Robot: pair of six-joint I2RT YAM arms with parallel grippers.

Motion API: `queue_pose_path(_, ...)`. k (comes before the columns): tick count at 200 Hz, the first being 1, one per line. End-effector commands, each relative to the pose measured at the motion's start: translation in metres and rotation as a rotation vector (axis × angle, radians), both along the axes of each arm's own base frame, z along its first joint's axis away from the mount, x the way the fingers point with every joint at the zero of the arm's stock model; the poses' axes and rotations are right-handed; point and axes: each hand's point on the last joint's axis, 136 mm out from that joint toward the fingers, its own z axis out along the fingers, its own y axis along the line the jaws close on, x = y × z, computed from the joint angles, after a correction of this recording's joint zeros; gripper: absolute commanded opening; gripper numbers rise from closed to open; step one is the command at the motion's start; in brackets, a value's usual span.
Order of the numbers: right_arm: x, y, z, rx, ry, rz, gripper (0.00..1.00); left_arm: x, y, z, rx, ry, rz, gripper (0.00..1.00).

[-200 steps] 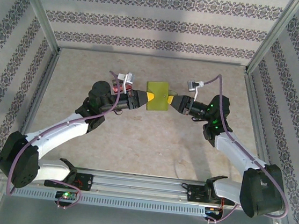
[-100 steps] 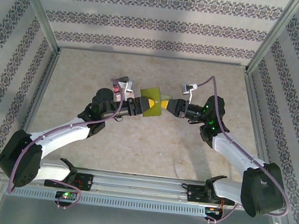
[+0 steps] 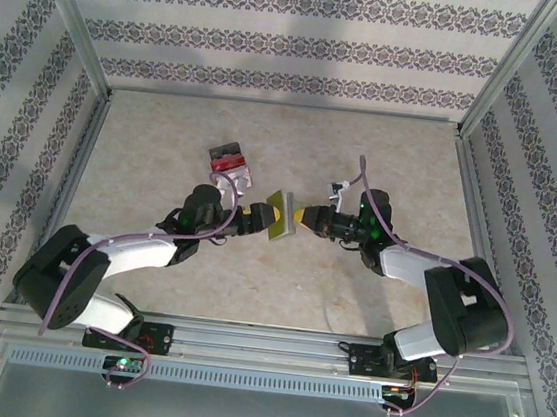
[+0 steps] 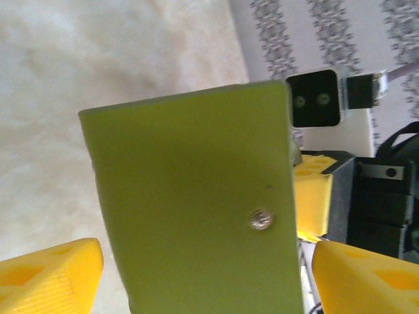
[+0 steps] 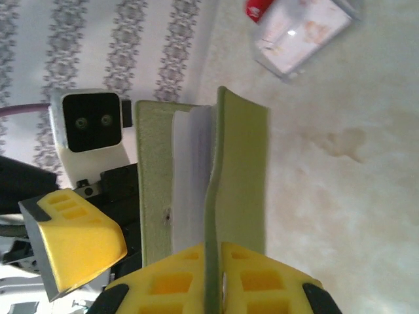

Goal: Take the credit cards out of the card holder

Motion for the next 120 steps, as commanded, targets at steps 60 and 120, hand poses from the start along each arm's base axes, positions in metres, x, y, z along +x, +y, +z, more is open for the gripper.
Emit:
queue_pose_path(60,0.003,0.002,-0.052,-0.087,0.013,-0.031,0.0,0.014,0.005,-0.032,-0.004,0.006,0.049,0.84)
queue_pose_path(120,0.0,-0.005,-0.057,-0.093,0.02,-0.039,0.0,0.008,0.032,-0.064,0.126,0.1,0.105,0.84)
